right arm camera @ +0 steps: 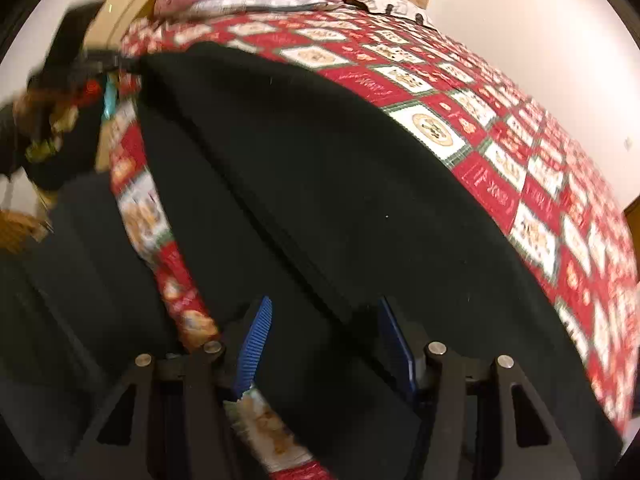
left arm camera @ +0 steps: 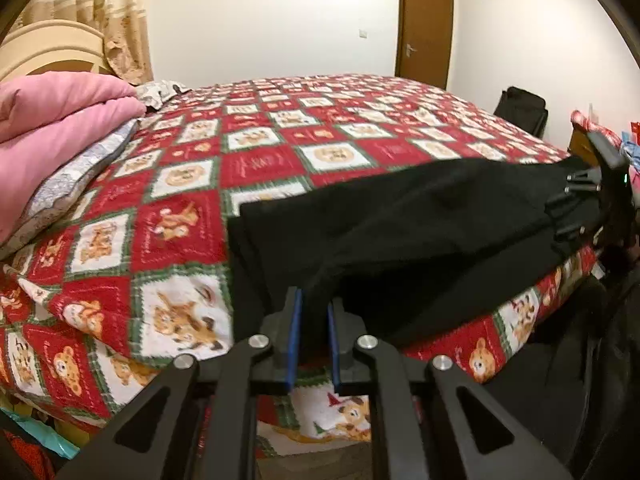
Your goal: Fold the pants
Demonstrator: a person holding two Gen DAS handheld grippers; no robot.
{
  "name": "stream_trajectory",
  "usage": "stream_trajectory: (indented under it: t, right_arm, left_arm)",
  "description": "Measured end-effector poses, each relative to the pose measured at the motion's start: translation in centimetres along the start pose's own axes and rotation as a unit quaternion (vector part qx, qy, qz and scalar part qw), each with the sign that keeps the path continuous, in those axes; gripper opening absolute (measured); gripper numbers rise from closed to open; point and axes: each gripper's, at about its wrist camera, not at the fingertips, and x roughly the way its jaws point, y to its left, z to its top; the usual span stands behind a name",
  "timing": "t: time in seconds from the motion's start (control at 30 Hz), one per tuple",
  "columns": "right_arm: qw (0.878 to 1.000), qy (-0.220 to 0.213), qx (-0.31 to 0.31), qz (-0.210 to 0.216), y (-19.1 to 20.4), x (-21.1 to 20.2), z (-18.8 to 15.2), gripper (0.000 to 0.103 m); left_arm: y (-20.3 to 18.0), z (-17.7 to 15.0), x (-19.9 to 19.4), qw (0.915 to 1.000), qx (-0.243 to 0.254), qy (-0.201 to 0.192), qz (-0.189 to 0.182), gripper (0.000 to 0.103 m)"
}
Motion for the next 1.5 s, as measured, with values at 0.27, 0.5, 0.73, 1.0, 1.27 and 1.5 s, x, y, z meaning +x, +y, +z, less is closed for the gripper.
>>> stream_trajectory:
  t: [0.27,0.5,0.73,1.0,1.27,1.5]
  right_arm:
    - [1.000,0.001,0.006,-0.009,-0.6,1.3,1.1,0.020]
    - [1.000,0.003,0.008,0.009,-0.6,0.3,1.9,0.005]
    - [0.999,-0.009,0.005,0.033,0.2,-2.7,2.0,0.004]
    - [0.995,0.041,-0.015,0.084,3.5,-0.9,-0.4,0.003]
    - [0.994,0.058,-0.003,0.091,3.3,1.4,-0.5,0.004]
    - [0.995,0.049,0.001,0.083,3.9,1.0,0.1,0.004]
  left_arm:
    - [0.3,0.7,1.1,0.9999,-0.001,0.002,0.013,0.013]
    - [1.0,2.5,0.2,0.9996,0.007,-0.023,0.017,0.013]
    - [1.2,3.0,-0.8,0.9985,0.014,-0.049,0.019,0.013]
    - [2.6,-0.9,0.8,0.9990,0.024,-0.024,0.028,0.013]
    - [2.9,-2.3,1.3,0.9990,0.020,-0.013,0.037,0.026]
    - [3.4,-2.4,1.1,0.9989,0.016,-0.013,0.043,0.034]
